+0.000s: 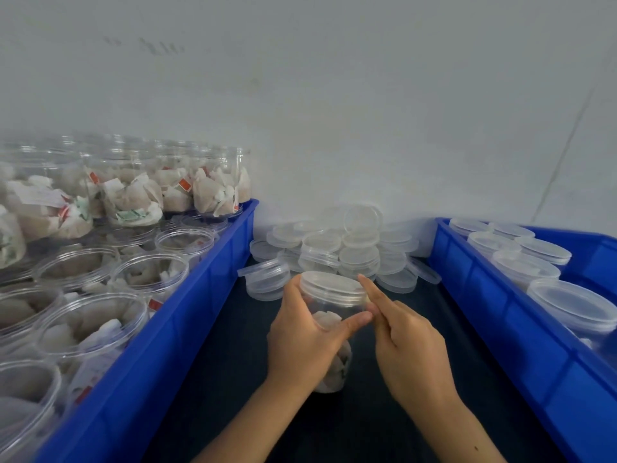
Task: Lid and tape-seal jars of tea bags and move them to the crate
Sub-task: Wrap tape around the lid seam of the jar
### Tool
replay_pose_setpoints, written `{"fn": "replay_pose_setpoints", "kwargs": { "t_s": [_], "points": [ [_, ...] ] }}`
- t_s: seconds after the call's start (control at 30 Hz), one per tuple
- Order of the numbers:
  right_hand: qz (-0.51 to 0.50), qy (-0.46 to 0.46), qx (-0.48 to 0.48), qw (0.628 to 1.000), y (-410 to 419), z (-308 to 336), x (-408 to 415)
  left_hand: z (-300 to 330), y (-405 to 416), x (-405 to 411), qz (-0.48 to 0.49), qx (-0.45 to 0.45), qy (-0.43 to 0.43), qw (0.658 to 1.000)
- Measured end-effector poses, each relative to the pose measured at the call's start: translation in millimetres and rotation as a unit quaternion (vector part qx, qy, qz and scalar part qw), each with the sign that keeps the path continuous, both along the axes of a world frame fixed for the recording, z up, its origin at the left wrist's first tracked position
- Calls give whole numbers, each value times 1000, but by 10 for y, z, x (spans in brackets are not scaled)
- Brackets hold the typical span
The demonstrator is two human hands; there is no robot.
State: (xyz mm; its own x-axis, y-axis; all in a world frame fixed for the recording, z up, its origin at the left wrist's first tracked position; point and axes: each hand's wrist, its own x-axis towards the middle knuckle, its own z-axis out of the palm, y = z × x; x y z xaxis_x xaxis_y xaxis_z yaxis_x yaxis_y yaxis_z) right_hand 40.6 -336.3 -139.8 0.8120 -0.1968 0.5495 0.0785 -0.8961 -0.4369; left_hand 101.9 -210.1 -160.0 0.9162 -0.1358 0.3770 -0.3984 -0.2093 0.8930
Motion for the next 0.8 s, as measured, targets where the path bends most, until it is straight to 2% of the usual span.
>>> {"fn": "replay_pose_setpoints", "kwargs": {
  "t_s": [0.2, 0.37, 0.6, 0.8],
  "points": [
    [26, 10, -33, 999, -11, -22, -2, -10, 2, 34, 28, -11, 0, 1000],
    [59, 12, -72, 996, -23, 19, -19, -23, 12, 68, 34, -54, 19, 998],
    [157, 78, 30, 984, -249, 143, -35, -3, 73, 183, 8, -95, 41, 995],
    [165, 158, 71, 971, -375, 159, -29, -9, 154, 216, -46, -91, 40, 994]
  ]
}}
